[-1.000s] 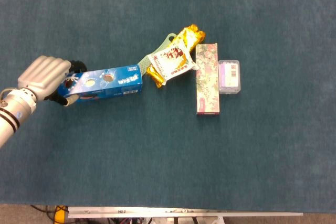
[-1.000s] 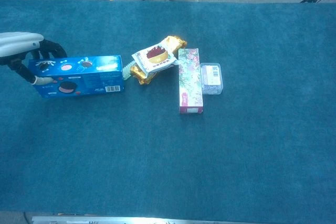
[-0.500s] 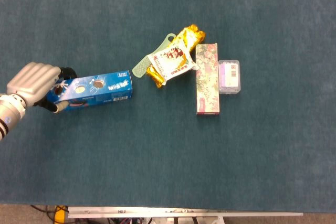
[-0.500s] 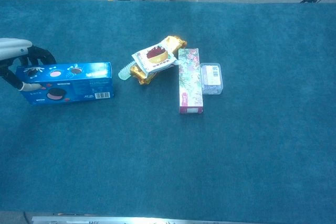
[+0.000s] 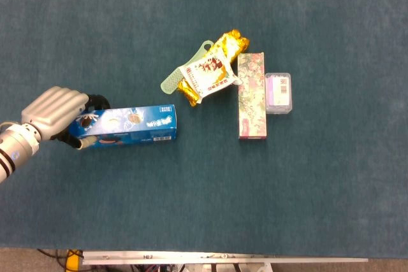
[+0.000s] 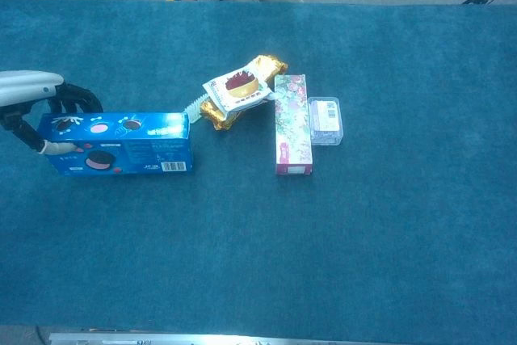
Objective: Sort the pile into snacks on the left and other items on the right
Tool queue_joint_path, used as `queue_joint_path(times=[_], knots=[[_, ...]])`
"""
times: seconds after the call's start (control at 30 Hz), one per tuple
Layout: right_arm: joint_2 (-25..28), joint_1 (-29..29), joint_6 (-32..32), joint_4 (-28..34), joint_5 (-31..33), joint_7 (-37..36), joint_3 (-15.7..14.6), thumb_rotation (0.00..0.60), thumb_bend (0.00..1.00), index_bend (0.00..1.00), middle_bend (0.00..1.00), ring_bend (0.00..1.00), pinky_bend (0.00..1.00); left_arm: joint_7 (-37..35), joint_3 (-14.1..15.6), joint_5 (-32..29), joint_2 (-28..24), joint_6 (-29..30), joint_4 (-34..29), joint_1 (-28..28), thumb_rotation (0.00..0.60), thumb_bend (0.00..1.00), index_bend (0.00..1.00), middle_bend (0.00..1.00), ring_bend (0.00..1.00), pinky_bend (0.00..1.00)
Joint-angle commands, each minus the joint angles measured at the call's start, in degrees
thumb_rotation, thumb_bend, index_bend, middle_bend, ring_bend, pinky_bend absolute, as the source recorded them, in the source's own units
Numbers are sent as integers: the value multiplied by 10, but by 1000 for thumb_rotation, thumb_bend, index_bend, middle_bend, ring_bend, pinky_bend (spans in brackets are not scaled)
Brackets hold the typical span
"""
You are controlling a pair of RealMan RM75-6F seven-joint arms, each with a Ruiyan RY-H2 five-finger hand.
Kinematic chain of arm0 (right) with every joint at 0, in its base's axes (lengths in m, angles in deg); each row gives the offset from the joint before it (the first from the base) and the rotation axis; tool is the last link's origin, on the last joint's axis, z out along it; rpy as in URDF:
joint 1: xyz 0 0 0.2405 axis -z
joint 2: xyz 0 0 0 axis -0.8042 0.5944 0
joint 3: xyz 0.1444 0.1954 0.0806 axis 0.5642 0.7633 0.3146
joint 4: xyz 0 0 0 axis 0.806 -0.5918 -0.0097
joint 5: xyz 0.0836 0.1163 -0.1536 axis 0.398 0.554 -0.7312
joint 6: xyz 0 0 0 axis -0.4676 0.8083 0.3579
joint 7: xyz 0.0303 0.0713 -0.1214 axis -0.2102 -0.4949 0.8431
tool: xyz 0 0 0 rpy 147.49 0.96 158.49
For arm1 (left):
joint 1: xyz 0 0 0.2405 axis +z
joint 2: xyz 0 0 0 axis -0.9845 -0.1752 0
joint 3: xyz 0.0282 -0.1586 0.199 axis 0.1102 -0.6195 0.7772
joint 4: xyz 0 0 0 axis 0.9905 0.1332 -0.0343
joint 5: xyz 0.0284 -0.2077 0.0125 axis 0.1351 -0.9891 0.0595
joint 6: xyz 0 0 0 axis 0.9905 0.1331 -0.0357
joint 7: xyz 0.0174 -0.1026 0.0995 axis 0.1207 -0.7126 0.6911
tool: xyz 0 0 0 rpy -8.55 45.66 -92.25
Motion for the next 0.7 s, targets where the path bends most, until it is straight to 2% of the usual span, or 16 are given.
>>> queue_joint_path(times=[0.03,0.13,0.23,0.43,0.7], knots=[[2,1,2,2,1,1,1,600,9,476,421,350,466,-8,8,11,-2,-14,8,-9,600,326,354,351,307,428],[3,3,4,4,3,2,1,600,10,476,421,351,466,-9,11,12,-9,-28,3,-17,600,326,126,192,150,325],[3,3,4,4,3,3,1,600,10,476,421,351,466,-5,13,11,-16,-37,-3,-23,600,326,23,114,77,264],[2,3,3,2,3,0,1,600,9,476,421,351,466,5,9,-2,-34,-40,-18,-27,600,325,0,79,52,231],[-1,-2,-4,-3,-2,-5,-1,600,10,476,421,350,466,24,-28,-30,-30,3,-27,-26,600,326,6,89,62,231]])
